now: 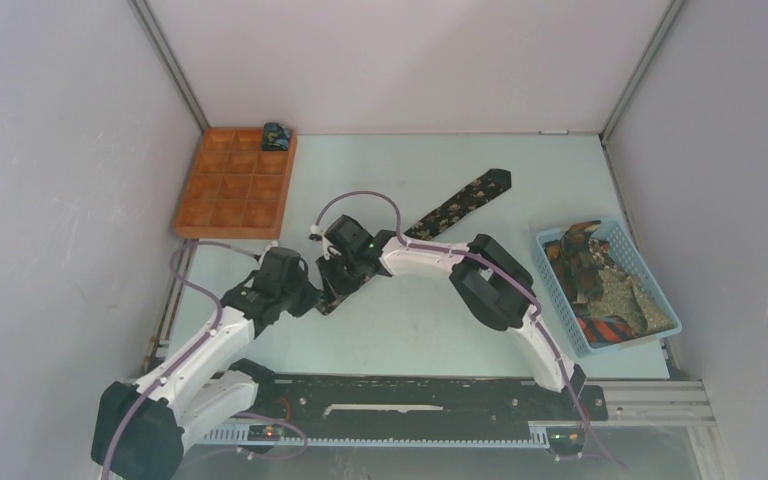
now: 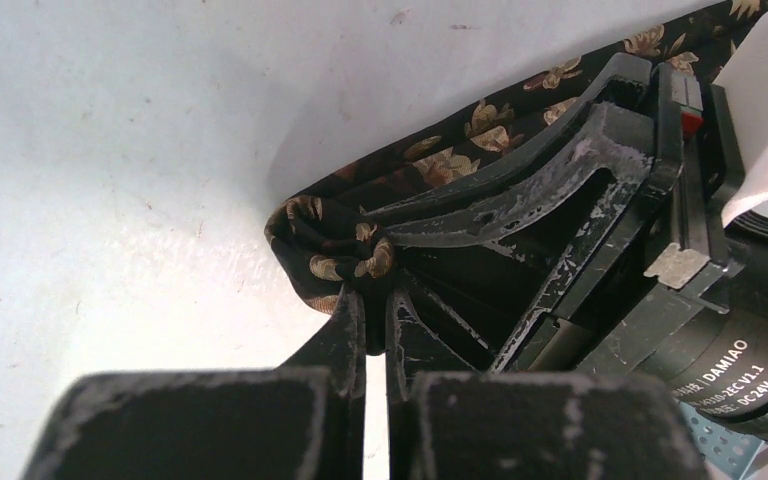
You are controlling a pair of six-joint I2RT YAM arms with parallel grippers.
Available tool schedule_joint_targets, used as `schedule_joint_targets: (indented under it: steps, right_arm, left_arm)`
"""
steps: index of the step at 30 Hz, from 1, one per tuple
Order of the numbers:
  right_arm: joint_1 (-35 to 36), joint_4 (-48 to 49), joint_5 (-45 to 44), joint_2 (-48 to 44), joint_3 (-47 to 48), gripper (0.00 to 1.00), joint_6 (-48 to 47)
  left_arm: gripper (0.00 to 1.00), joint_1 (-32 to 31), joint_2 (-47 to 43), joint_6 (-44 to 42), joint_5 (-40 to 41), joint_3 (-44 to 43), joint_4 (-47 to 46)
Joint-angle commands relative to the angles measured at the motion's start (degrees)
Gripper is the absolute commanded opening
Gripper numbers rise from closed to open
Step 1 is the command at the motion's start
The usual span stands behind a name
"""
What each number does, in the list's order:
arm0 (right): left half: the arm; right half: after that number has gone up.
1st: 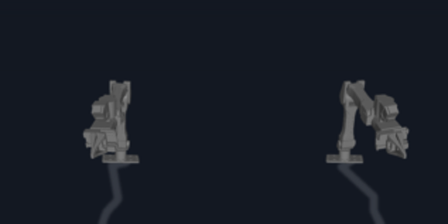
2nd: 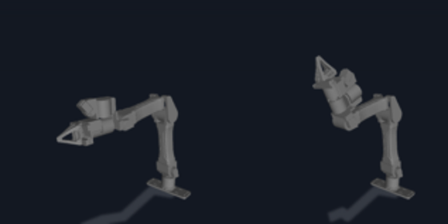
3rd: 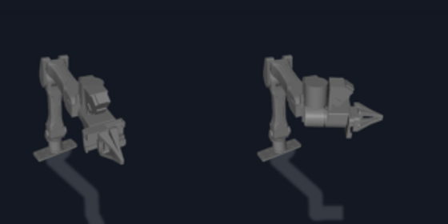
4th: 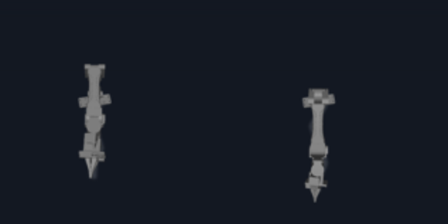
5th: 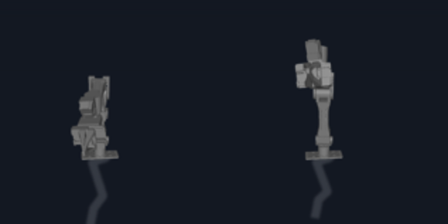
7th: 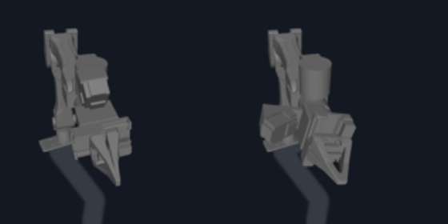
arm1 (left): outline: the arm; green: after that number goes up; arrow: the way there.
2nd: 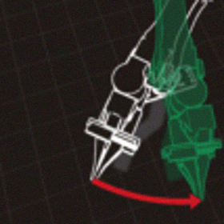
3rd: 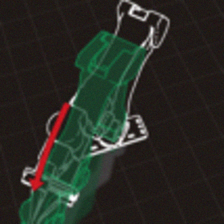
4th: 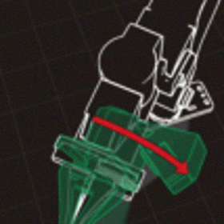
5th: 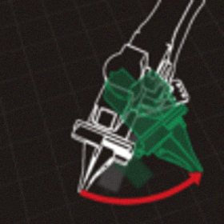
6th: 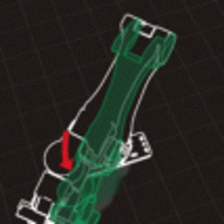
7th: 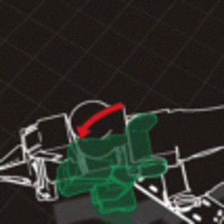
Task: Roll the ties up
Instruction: Roll the tie at the center of the board.
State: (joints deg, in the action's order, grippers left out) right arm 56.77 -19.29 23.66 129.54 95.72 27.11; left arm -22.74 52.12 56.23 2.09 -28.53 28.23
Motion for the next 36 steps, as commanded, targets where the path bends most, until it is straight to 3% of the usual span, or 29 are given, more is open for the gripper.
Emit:
schedule_joint_targets:
  steps: [1, 17, 36]
  right_arm:
    - [-0.41, -0.19, -1.06, -0.83, 0.23, 0.18, -0.74]
    - [-2.22, -1.74, -4.0, -7.21, -3.14, 0.18, -1.62]
    - [-4.94, 1.2, -7.31, -16.79, -15.82, 0.17, -0.93]
  left_arm:
    - [0.0, -0.25, 1.56, -1.86, -1.65, -2.32, -3.55]
    - [0.0, -0.42, 7.43, -2.6, -1.65, -2.84, -6.65]
    - [0.0, -1.57, 13.79, -1.83, -1.65, -3.98, -11.29]
